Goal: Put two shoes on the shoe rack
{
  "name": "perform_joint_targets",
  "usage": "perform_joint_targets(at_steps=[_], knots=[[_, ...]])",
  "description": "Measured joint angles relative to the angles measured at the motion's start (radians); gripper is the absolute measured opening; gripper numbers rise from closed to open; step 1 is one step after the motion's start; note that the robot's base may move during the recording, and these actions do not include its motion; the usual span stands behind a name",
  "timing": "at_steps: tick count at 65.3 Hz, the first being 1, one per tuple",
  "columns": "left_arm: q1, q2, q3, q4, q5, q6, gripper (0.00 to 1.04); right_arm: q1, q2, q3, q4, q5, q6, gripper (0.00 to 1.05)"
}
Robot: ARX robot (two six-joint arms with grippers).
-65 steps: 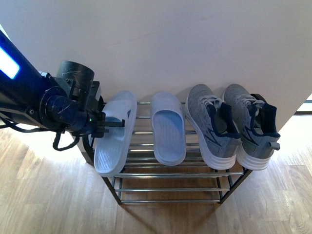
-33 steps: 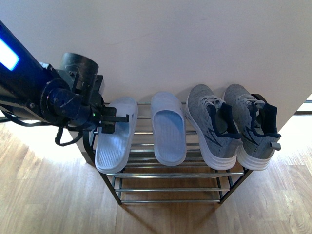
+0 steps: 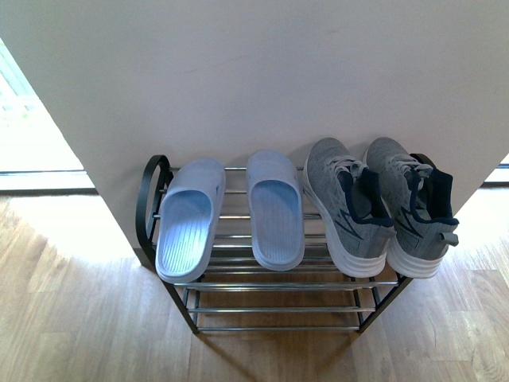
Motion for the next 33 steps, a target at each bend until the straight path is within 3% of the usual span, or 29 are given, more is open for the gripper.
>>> perform_joint_targets(at_steps=[10,15,19,21,24,33], knots=[[0.050,-0.369,-0.044,-0.251,-0.002,-0.004,0.95,0.000,0.000,0.000,0.000,0.000,0.000,0.96],[0.057,-0.452,-0.051,-0.272,0.010,0.002,0.95,0.000,0.000,0.000,0.000,0.000,0.000,0.96],[0.090,-0.505,-0.114,-0.098,0.143,0.059,0.87,0.000,0.000,0.000,0.000,0.000,0.000,0.96],[0.123,-0.540,-0.197,0.082,0.253,0.140,0.78,0.000,0.000,0.000,0.000,0.000,0.000,0.96],[0.163,-0.561,-0.248,0.181,0.344,0.179,0.71,0.000,0.000,0.000,0.000,0.000,0.000,0.96],[0.210,-0.608,-0.317,0.257,0.385,0.245,0.49,0.000,0.000,0.000,0.000,0.000,0.000,0.96]])
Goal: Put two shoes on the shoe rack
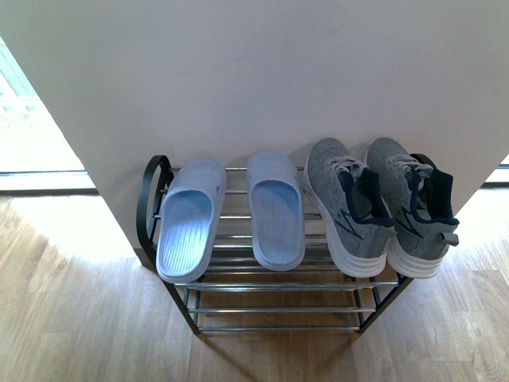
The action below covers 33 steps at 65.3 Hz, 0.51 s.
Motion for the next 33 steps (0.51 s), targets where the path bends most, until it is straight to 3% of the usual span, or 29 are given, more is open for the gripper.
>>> perform_joint_targets(at_steps=[18,33], knots=[[0.001,-0.098,-0.072,-0.015,0.010,0.026,0.01,0.000,0.000,0.000,0.000,0.000,0.000,0.96],[0.001,-0.171,-0.109,-0.053,0.010,0.029,0.01,0.000,0.000,0.000,0.000,0.000,0.000,0.96]])
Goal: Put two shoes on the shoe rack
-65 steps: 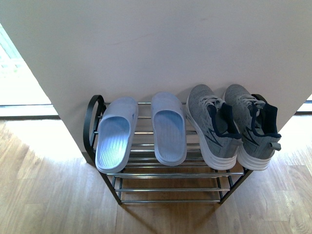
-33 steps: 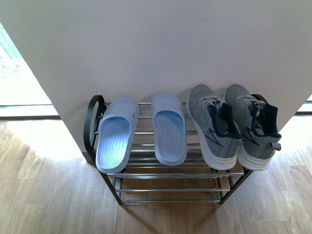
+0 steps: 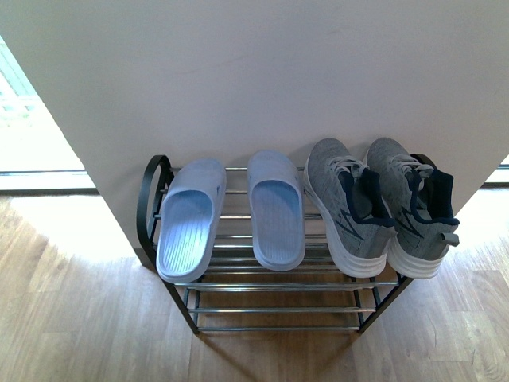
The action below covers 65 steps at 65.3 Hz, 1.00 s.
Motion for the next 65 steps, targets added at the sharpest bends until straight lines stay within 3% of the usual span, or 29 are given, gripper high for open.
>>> perform_joint_targets(at_steps=[44,50,65], knots=[[0.000,-0.181,-0.056,-0.109,0.000,0.002,0.01,0.000,0.000,0.000,0.000,0.000,0.000,0.96],[0.000,-0.317,-0.056,-0.275,0.000,0.002,0.01,0.000,0.000,0.000,0.000,0.000,0.000,0.96],[0.000,-0.343,-0.056,-0.291,0.000,0.002,0.01,0.000,0.000,0.000,0.000,0.000,0.000,0.96]])
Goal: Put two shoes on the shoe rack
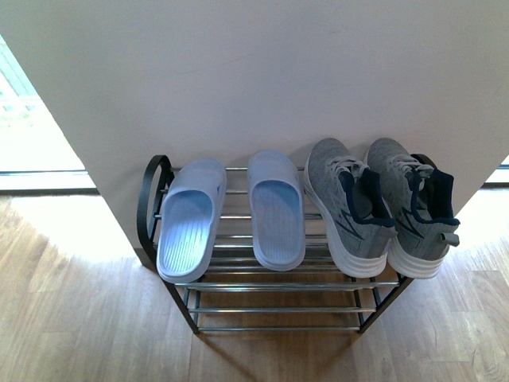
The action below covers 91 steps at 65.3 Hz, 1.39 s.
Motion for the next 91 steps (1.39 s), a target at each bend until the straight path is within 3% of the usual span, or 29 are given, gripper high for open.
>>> perform_joint_targets(at_steps=[6,12,13,34,91], knots=[[0.000,0.000,0.000,0.000,0.000,-0.001,0.03,0.000,0.000,0.000,0.000,0.000,0.000,0.96],[0.000,-0.001,0.000,0.000,0.000,0.000,0.17,0.000,0.000,0.000,0.000,0.000,0.000,0.96],[0.000,-0.001,0.000,0.000,0.000,0.000,0.48,0.000,0.000,0.000,0.000,0.000,0.000,0.96],[0.000,-0.001,0.000,0.000,0.000,0.000,0.96,0.000,0.000,0.000,0.000,0.000,0.000,0.96],[0.000,-0.001,0.000,0.000,0.000,0.002,0.95,0.000,0.000,0.000,0.000,0.000,0.000,0.96]])
